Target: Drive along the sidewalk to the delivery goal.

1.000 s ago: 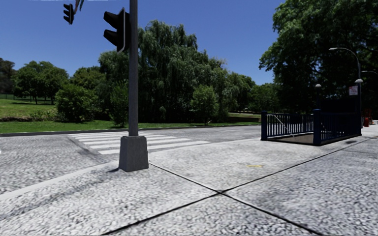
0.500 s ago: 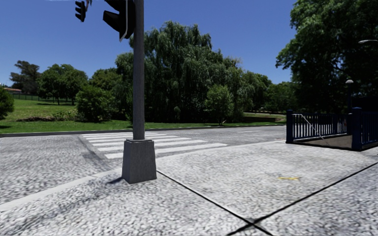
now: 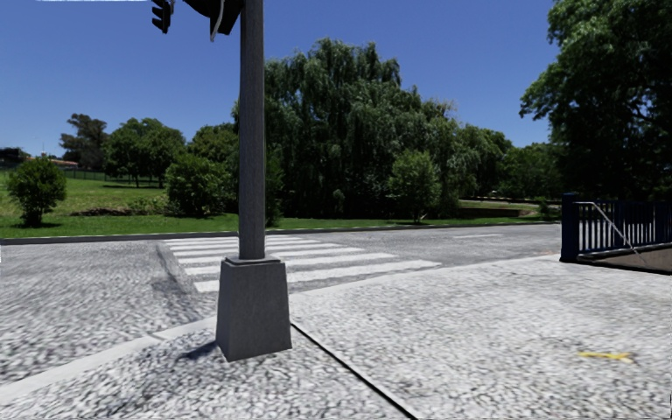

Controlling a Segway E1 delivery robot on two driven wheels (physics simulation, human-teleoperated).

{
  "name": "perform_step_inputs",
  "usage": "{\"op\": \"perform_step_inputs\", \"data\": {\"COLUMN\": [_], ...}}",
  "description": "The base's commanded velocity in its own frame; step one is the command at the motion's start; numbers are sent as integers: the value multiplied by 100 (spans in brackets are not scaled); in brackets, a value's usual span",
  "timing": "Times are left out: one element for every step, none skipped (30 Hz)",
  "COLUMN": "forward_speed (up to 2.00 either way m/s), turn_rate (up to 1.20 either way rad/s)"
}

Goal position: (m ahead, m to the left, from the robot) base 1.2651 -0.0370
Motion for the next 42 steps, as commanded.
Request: {"op": "perform_step_inputs", "data": {"forward_speed": [110,110,110,110,110,110,110,110,110,106,95,95,84,77,72,72,55,45,45,37,28,2,2,0,0,0,0,0,0,0,0,0,0,0,0,0,0,0,0,0,0,0], "turn_rate": [28,28,28,28,28,28,28,28,28,28,28,28,28,30,32,32,32,32,32,33,0,0,0,0,0,0,0,0,0,0,0,0,0,0,0,0,0,0,0,0,0,0]}}
